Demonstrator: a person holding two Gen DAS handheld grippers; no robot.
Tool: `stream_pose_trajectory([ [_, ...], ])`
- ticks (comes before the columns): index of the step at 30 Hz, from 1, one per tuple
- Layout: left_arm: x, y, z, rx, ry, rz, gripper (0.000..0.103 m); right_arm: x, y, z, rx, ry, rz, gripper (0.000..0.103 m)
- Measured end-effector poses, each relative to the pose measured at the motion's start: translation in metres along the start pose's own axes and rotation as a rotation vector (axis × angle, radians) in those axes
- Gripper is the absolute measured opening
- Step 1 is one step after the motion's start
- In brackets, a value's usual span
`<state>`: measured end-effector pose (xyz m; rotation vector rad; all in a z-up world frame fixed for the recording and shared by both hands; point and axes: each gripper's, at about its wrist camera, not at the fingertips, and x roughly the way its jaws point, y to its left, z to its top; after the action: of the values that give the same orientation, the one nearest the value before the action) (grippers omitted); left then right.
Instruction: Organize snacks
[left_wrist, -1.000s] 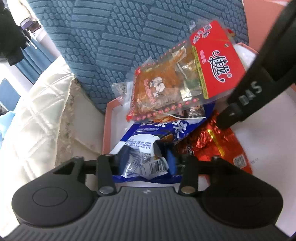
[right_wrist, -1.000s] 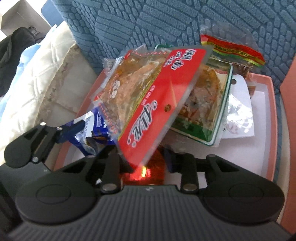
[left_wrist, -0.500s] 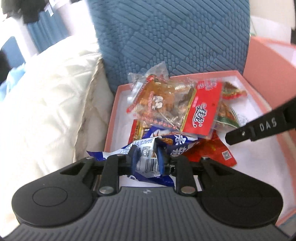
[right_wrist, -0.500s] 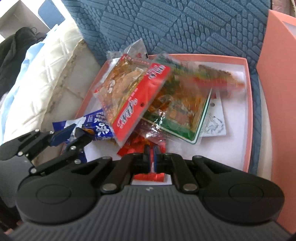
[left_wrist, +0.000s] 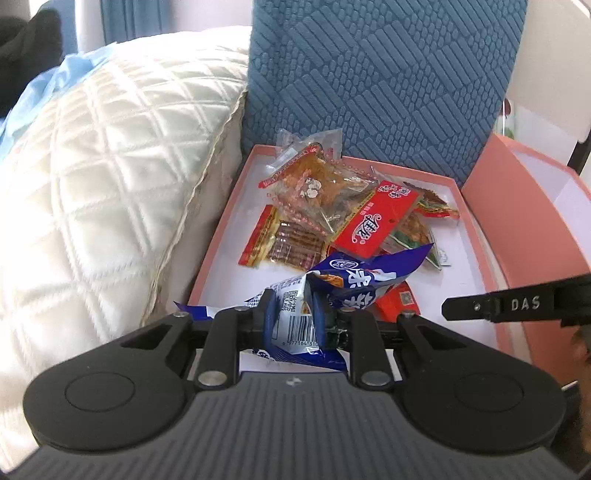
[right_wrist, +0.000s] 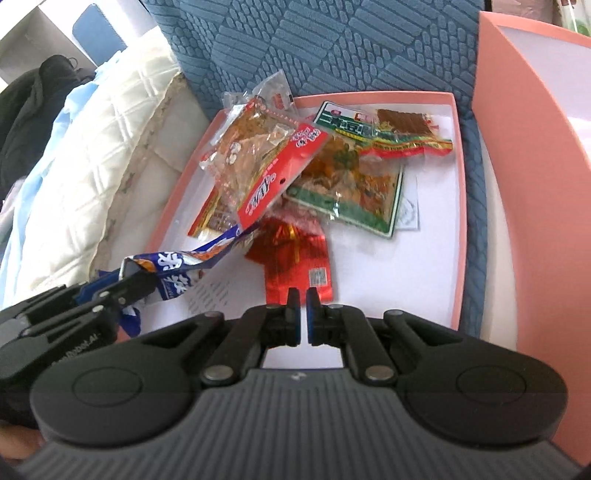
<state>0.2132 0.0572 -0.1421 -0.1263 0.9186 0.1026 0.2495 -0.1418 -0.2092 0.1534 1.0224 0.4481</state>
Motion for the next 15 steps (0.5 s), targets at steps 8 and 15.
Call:
stream_pose_trajectory([
  [8, -0.013, 0.021, -0.012, -0.101, 0.017, -0.008, 0.025, 0.014, 0.006, -0.002, -0.015, -0.054, -0.068, 0.028],
  [15, -0.021, 0.032, -0.016, -0.11, 0.023, 0.004, 0.025, 0.037, 0.018, 0.008, -0.077, -0.115, -0.082, 0.07],
])
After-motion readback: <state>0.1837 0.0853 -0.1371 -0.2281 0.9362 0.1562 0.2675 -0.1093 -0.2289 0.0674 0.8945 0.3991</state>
